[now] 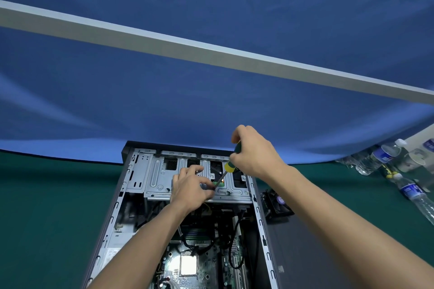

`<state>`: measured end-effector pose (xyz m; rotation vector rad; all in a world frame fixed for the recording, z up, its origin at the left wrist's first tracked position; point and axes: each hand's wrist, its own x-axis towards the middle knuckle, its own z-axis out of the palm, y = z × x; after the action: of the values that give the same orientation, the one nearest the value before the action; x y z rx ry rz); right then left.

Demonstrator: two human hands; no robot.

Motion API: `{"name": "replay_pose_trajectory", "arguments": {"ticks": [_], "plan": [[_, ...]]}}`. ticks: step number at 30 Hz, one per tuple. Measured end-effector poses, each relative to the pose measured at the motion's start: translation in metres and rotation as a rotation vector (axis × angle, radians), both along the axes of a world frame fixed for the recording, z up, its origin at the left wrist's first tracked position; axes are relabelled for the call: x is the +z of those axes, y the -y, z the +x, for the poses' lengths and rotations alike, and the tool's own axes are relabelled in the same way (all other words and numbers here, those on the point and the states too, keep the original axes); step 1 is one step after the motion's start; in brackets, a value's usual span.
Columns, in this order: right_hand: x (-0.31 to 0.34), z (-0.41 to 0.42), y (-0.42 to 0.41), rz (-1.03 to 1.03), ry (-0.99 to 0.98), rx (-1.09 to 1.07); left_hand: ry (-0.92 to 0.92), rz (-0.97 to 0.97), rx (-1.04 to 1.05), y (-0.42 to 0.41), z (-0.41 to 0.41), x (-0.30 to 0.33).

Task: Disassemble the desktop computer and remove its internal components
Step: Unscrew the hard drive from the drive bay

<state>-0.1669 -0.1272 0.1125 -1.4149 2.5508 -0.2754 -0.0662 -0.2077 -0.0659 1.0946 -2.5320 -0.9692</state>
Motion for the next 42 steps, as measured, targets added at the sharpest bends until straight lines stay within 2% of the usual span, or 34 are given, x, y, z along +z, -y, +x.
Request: {"name": "replay_pose_trajectory", "arguments": {"ticks": [3, 7, 11, 15, 20, 27, 33, 39, 42], "plan": [[0.001, -0.002, 0.0, 0.004, -0.067, -0.036, -0.006, -0.001, 0.011, 0.0, -0.001, 0.0], [0.001, -0.004, -0.002, 0.017, 0.035, -0.004, -0.005, -0.02, 0.016, -0.001, -0.001, 0.0], [0.0, -0.003, -0.005, 0.056, -0.083, -0.046, -0.007, -0.02, 0.02, -0.001, -0.002, -0.001], [0.002, -0.005, -0.006, 0.048, 0.017, -0.014, -0.016, -0.035, 0.011, -0.001, -0.001, -0.004], [0.003, -0.012, -0.01, 0.16, -0.123, 0.0, -0.019, -0.059, 0.025, -0.004, -0.002, -0.005], [0.011, -0.029, -0.023, -0.093, -0.068, -0.147, -0.063, -0.19, 0.013, -0.013, -0.002, -0.009], [-0.029, -0.028, -0.034, -0.294, 0.069, -0.239, -0.145, -0.273, -0.009, -0.023, -0.005, -0.011], [-0.07, -0.027, -0.053, -0.323, 0.239, -0.315, -0.178, -0.31, -0.04, -0.026, -0.007, -0.013], [-0.076, -0.03, -0.064, -0.175, 0.248, -0.306, -0.168, -0.335, -0.055, -0.026, -0.007, -0.015]]}}
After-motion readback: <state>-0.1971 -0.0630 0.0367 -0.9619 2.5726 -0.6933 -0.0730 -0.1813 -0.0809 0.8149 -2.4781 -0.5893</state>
